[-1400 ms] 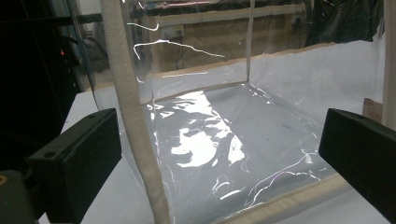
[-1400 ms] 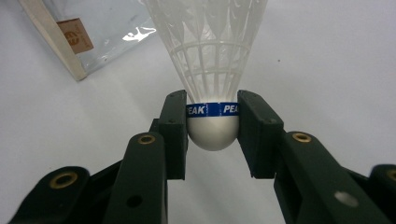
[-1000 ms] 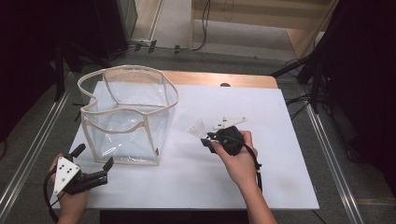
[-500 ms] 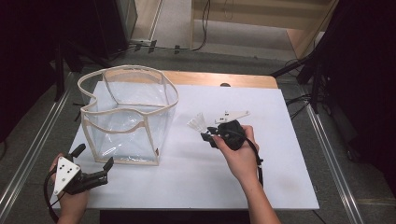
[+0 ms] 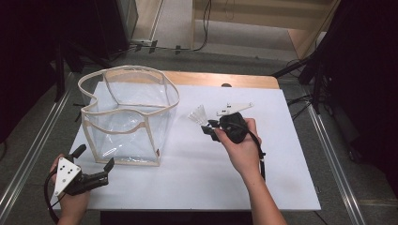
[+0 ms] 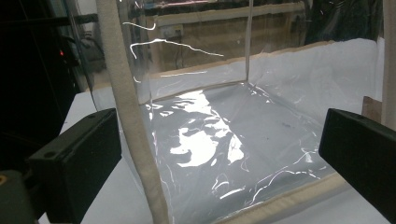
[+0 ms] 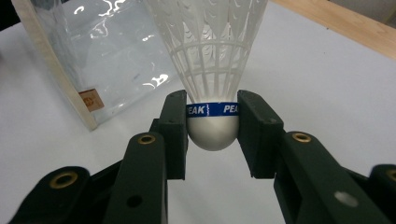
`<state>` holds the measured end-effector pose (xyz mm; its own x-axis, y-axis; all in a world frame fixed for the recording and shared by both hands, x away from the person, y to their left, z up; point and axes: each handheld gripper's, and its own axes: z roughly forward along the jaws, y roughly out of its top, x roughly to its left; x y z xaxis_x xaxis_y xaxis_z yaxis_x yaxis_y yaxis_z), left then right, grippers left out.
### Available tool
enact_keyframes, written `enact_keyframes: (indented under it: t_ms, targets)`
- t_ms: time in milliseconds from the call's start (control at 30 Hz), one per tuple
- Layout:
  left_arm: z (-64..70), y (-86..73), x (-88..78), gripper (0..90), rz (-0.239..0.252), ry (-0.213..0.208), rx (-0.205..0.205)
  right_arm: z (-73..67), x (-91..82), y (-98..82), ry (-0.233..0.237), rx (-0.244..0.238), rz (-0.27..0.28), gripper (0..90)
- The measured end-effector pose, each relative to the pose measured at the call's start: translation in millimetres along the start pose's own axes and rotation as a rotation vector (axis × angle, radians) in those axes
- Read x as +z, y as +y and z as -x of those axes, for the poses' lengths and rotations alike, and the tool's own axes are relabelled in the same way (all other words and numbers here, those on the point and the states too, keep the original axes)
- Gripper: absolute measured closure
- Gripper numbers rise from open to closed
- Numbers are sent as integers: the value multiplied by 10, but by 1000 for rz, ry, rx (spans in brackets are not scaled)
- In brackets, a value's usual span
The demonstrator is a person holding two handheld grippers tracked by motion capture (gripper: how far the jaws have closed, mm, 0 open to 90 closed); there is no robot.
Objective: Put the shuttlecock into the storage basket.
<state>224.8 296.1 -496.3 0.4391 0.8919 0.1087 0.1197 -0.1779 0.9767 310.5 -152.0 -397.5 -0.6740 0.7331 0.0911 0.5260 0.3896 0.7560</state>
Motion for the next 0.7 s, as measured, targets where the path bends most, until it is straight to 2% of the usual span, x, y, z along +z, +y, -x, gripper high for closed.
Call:
enact_keyframes:
  t_ms: [700]
  targets:
    - [5, 0, 2, 0, -1, 2, 3, 46, -87, 130, 3, 8, 45, 631]
